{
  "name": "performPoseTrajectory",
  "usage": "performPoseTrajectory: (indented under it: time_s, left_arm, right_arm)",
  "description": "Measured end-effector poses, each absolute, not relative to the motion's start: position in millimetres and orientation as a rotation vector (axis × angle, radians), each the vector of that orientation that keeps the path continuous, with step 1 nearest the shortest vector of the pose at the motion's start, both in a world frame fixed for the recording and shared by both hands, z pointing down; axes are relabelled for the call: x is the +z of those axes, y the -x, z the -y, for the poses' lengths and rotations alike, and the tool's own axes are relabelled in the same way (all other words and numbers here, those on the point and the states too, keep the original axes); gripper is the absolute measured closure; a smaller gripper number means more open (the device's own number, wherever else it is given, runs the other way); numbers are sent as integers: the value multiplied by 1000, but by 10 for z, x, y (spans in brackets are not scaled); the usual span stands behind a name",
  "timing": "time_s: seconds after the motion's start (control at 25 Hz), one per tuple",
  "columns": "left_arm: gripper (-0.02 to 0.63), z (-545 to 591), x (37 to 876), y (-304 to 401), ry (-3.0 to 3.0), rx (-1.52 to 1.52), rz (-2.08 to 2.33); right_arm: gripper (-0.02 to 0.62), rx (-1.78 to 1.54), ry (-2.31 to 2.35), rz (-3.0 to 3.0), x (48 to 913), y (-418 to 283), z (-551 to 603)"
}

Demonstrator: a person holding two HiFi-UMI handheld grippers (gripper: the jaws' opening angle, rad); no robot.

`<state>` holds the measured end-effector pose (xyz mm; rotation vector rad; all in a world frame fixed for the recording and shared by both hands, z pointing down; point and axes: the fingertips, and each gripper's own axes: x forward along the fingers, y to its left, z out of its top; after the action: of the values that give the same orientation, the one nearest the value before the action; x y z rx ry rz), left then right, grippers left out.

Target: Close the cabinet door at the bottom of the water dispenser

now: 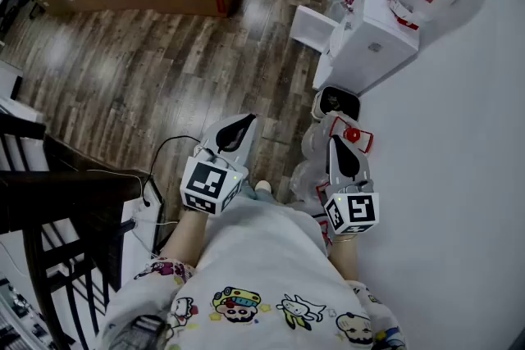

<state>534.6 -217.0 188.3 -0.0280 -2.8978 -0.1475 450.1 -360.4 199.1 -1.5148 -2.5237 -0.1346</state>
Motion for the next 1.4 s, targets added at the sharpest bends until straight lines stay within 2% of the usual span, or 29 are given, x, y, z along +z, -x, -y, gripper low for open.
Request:
performPoseTrajectory:
  time_s: [0.28,0.48,0.68,1.4]
  left_arm:
    - [603,2174,1873,-5340,95,-169,2931]
    - [550,2057,1865,-5284,139,-195,2934]
    - [524,1779,1925,-5089,167,-204,2942]
    - [474,-305,1901,-3902,160,-204,2935]
  right_arm:
    - [589,-58,1568,2511,1998,-4452,3595]
    - [536,25,1612,2471,1975,-4372,3481]
    - [517,32,1640,2448,2029,-4172,3206]
    - [440,69,1648,2440,1873,-2938,1147]
